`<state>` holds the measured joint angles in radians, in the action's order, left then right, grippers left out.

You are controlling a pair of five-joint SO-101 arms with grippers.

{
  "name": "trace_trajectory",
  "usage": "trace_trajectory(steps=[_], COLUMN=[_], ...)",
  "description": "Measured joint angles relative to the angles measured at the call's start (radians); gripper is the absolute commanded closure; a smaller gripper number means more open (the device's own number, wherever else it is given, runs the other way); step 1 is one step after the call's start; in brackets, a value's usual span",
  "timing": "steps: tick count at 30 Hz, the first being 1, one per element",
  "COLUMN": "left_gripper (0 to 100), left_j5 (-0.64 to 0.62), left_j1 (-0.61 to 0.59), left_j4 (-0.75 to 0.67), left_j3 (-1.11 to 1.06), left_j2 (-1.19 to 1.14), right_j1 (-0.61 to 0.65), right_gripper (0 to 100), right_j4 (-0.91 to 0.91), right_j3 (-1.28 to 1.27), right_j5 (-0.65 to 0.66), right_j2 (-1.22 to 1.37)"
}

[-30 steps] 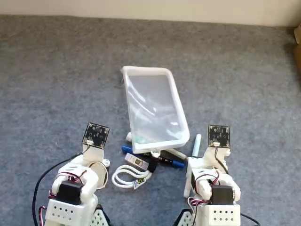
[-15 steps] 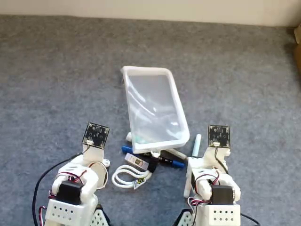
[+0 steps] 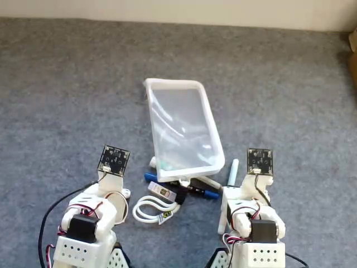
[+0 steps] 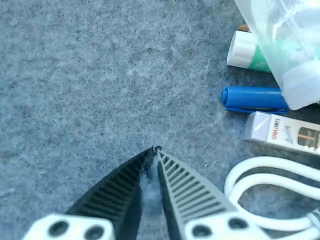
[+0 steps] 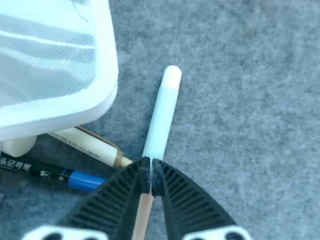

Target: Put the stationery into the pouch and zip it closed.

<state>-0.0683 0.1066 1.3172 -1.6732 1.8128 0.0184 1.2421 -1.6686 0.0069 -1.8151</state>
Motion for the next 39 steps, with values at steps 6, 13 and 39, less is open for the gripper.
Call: trace_trajectory(steps=[6,13,39], left_gripper=[97,97,97], left_j5=[0.000,0.000,0.000], left_j1=[0.000,0.000,0.000], left_j4=[0.000,0.000,0.000], left_j3=[0.000,0.000,0.000], left_j2=[0.000,0.000,0.000], right_j1=[0.000,0.014,0.578], right_gripper=[98.4,98.4,83.6], right_j4=[0.002,0.006,0.035], right_j3=[0.189,0.465,0.747], right_j5=[-0.005,-0.098,-0.462], right_j2=[-0.006,-0.009,0.830])
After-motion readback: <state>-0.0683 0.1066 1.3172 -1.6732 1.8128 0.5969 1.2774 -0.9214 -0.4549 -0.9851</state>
